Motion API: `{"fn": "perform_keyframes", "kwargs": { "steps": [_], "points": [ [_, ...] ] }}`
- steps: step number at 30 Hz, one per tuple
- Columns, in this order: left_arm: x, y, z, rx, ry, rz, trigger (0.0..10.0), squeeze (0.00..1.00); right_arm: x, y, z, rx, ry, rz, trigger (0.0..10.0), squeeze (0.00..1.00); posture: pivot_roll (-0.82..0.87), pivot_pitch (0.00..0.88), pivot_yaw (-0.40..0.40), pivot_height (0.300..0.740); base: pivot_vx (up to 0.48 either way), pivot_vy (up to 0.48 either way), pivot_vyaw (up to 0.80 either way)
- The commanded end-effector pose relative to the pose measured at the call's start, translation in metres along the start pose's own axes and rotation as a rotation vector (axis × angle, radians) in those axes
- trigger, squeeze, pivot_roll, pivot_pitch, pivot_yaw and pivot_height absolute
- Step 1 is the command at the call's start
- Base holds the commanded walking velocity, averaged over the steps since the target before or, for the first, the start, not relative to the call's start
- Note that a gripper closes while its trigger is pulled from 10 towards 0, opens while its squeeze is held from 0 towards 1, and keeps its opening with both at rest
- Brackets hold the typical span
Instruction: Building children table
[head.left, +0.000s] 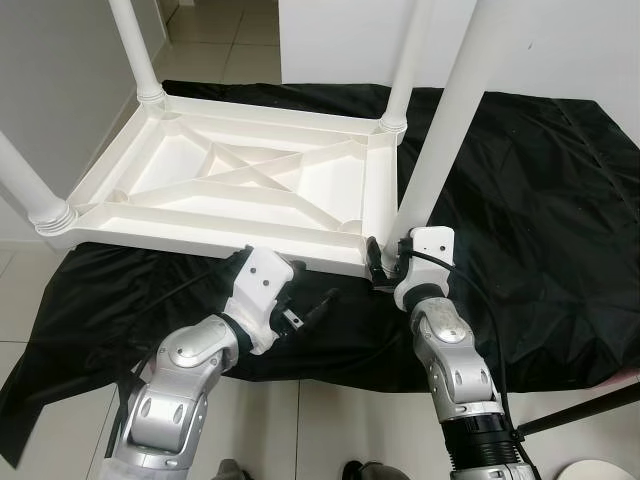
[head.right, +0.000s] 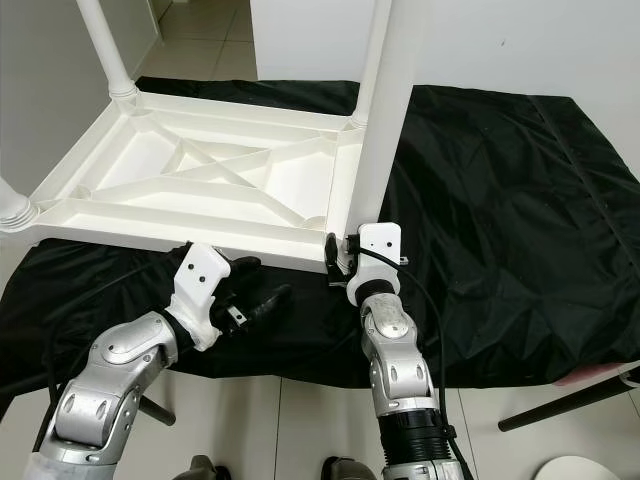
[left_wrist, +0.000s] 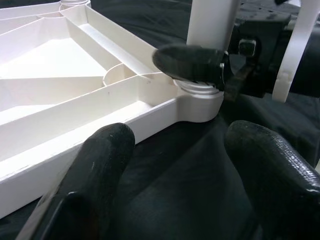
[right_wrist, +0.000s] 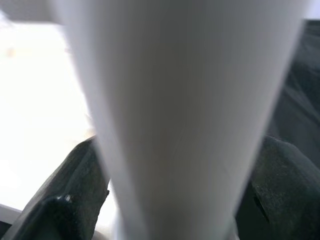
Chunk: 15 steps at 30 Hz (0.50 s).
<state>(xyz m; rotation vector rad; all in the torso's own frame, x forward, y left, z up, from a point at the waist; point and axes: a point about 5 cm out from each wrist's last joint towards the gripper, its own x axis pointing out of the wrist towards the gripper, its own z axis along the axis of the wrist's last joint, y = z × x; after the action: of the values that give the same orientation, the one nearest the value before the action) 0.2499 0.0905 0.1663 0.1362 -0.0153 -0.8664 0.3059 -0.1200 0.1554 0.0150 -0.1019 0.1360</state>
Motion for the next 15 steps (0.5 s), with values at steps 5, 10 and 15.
{"fn": "perform_keyframes", "kwargs": {
  "steps": [5,10,15],
  "points": [
    [-0.002,0.001,-0.001,0.0,0.004,0.08,10.0,0.0,-0.004,-0.006,0.002,0.0,0.009,0.071,10.0,0.0,-0.02,0.095,-0.013,0.74,0.0,0.0,0.0],
    [-0.004,0.0,-0.002,-0.006,0.009,0.085,10.0,0.0,-0.002,-0.014,0.005,-0.017,-0.006,0.203,10.0,0.0,-0.02,0.101,-0.011,0.74,0.0,0.0,0.0],
    [-0.006,0.0,-0.003,-0.003,0.016,0.083,10.0,0.0,0.003,-0.027,0.006,-0.111,0.004,0.446,10.0,0.0,-0.02,0.1,-0.005,0.74,0.0,0.0,0.0]
  ]
}}
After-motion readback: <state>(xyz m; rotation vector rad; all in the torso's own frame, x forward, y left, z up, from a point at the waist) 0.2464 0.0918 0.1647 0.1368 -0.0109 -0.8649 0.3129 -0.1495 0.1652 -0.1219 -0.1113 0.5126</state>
